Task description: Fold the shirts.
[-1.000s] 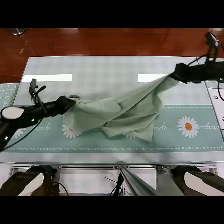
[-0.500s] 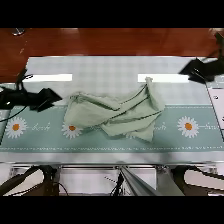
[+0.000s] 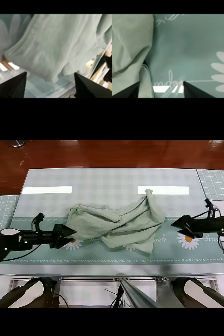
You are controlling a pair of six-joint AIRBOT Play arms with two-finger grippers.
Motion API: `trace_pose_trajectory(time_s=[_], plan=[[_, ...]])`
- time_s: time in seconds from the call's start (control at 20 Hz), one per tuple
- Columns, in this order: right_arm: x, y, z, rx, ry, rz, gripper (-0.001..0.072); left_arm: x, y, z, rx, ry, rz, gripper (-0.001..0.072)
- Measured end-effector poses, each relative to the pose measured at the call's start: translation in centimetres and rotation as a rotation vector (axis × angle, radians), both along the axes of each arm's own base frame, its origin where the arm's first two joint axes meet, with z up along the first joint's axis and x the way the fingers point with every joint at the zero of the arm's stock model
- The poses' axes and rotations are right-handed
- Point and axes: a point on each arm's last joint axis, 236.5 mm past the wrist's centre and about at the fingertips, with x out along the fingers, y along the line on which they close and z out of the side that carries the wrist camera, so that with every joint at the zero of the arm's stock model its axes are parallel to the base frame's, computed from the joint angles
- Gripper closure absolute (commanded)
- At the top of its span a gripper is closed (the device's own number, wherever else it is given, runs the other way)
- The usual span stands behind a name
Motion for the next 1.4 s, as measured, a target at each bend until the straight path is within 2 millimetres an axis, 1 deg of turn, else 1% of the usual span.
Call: trace_pose_trajectory(time_s=[0.1, 0.15, 0.2, 0.25, 0.35, 0.5, 0.65, 0.8, 0.95, 1.0, 1.1, 1.2, 1.3, 1.35, 1.4], plan=[[-0.6, 1.2, -0.7, 0.007, 0.001, 0.024, 0.0091, 1.4, -0.6, -0.1, 0.009, -0.039, 0.044, 0.0008], [-0.7, 1.5, -0.9, 0.002, -0.003, 0.031, 0.0091, 2.1, -0.7, 0.0, 0.019, -0.058, 0.058, 0.0032], [-0.7, 1.7, -1.1, -0.001, -0.006, 0.035, 0.0091, 2.8, -0.7, 0.3, 0.023, -0.076, 0.071, 0.0228], [-0.6, 1.8, -1.2, -0.004, -0.014, 0.034, 0.0091, 3.5, -0.7, 0.6, 0.027, -0.096, 0.084, 0.068], [0.2, 1.5, -1.3, -0.025, -0.041, 0.018, 0.0091, 4.5, -0.7, 1.3, 0.035, -0.135, 0.087, 0.0681], [2.1, 0.8, -1.0, -0.043, -0.071, 0.002, 0.0091, 5.6, -0.7, 2.3, 0.044, -0.188, 0.074, 0.0681], [4.3, 0.5, -0.9, -0.023, -0.079, -0.009, 0.0091, 6.1, -0.8, 2.9, 0.047, -0.217, 0.064, 0.0681], [7.2, 0.4, -0.7, 0.024, -0.099, -0.022, 0.0091, 6.2, -0.9, 3.3, 0.042, -0.227, 0.058, 0.0681], [10.4, -0.2, -0.3, 0.051, -0.124, -0.02, 0.0091, 6.2, -1.1, 3.4, 0.037, -0.229, 0.051, 0.0681], [11.1, -0.1, -0.3, 0.061, -0.125, -0.006, 0.0091, 6.2, -1.1, 3.5, 0.034, -0.23, 0.047, 0.0681], [12.1, 0.4, -0.5, 0.078, -0.122, 0.03, 0.0091, 6.1, -1.2, 3.5, 0.033, -0.231, 0.044, 0.0681], [12.4, 1.3, -1.5, 0.093, -0.095, 0.068, 0.0091, 6.1, -1.2, 3.5, 0.032, -0.231, 0.043, 0.0681], [12.3, 2.8, -2.7, 0.111, -0.063, 0.109, 0.0091, 6.1, -1.2, 3.5, 0.031, -0.231, 0.042, 0.068], [12.2, 3.6, -3.0, 0.125, -0.051, 0.127, 0.0091, 6.1, -1.2, 3.5, 0.033, -0.236, 0.038, 0.0681], [12.1, 4.7, -3.2, 0.144, -0.041, 0.146, 0.0107, 6.1, -1.2, 3.6, 0.037, -0.243, 0.032, 0.0681]])
